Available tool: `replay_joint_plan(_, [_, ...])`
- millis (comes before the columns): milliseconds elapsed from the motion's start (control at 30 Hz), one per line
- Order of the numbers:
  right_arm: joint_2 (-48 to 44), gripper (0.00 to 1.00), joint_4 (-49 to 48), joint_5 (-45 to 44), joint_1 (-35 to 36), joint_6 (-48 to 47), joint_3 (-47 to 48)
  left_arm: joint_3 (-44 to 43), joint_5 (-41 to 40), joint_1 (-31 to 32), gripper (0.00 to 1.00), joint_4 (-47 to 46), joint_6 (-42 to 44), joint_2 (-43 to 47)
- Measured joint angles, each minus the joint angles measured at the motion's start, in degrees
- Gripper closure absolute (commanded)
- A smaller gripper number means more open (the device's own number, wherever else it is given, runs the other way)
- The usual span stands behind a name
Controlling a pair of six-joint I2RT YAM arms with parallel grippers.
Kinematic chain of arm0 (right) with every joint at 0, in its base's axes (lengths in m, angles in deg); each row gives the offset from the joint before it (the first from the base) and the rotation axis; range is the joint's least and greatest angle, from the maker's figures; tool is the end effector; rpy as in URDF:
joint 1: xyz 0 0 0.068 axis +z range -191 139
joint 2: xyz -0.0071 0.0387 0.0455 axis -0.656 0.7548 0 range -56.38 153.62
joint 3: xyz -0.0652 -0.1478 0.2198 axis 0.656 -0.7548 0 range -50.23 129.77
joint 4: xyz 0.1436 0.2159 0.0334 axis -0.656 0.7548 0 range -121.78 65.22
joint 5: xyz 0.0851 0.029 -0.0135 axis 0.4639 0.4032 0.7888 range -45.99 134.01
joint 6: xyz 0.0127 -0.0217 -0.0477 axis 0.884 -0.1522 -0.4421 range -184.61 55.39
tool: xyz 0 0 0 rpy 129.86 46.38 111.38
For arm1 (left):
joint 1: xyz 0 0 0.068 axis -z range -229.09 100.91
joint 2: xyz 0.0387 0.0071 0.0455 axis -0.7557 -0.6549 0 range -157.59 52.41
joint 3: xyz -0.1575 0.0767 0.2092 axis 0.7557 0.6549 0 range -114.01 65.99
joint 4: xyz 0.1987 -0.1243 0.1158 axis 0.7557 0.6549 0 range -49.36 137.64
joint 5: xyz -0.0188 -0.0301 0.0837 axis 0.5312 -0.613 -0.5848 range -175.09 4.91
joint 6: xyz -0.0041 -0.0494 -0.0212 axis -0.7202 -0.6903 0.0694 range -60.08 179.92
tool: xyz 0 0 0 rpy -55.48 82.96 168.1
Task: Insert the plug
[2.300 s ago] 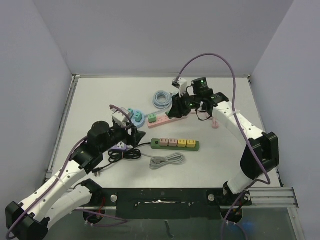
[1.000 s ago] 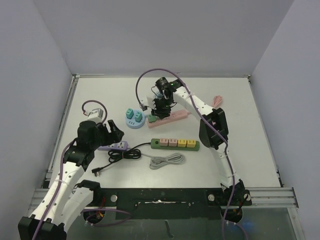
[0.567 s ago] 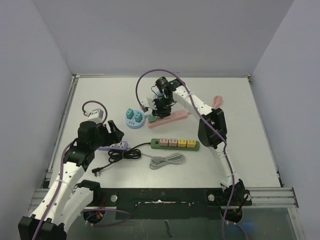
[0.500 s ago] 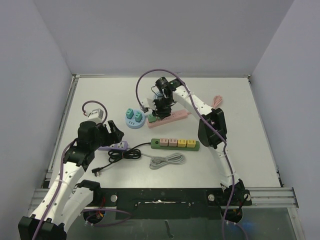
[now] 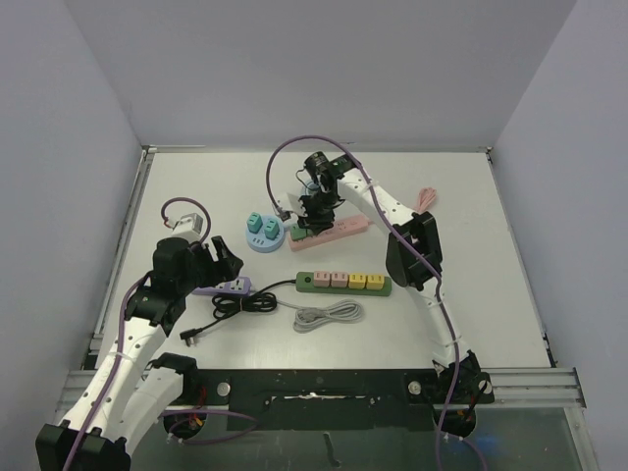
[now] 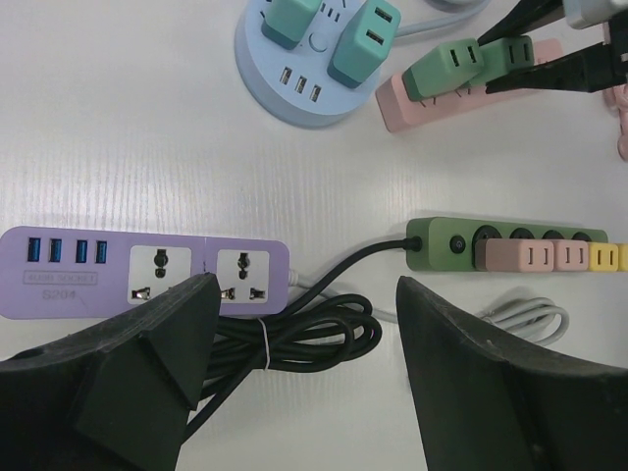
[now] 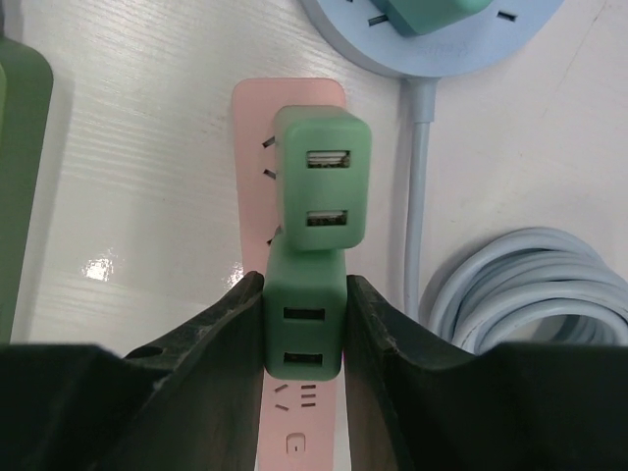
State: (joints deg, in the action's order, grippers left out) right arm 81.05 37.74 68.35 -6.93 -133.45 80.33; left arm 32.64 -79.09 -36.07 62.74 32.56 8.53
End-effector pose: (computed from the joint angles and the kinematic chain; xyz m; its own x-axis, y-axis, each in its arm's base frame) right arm 0.3977 0.2865 0.2189 0.2602 -0.8497 -0.4585 -0.9641 -0.2548 -0.0749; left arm 0.1682 -0.0428 0.2516 -0.6091 -0.3283 -0.7220 0.0337 0.8988 -0.4372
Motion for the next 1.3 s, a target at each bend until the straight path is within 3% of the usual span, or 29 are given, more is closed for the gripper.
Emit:
replay_joint_plan(1067, [0.31,1.0,-0.92,0.02,0.26,0.44,-2.08,0.22,0.0,-0.76,0.28,-0.04,0.0,-1.22])
replay_joint_plan(1300, [3.04,1.0,1.38,0.79,-0.11,2.47,2.19,0.24,0.0,-0.76,0.28,-0.04,0.0,-0.94])
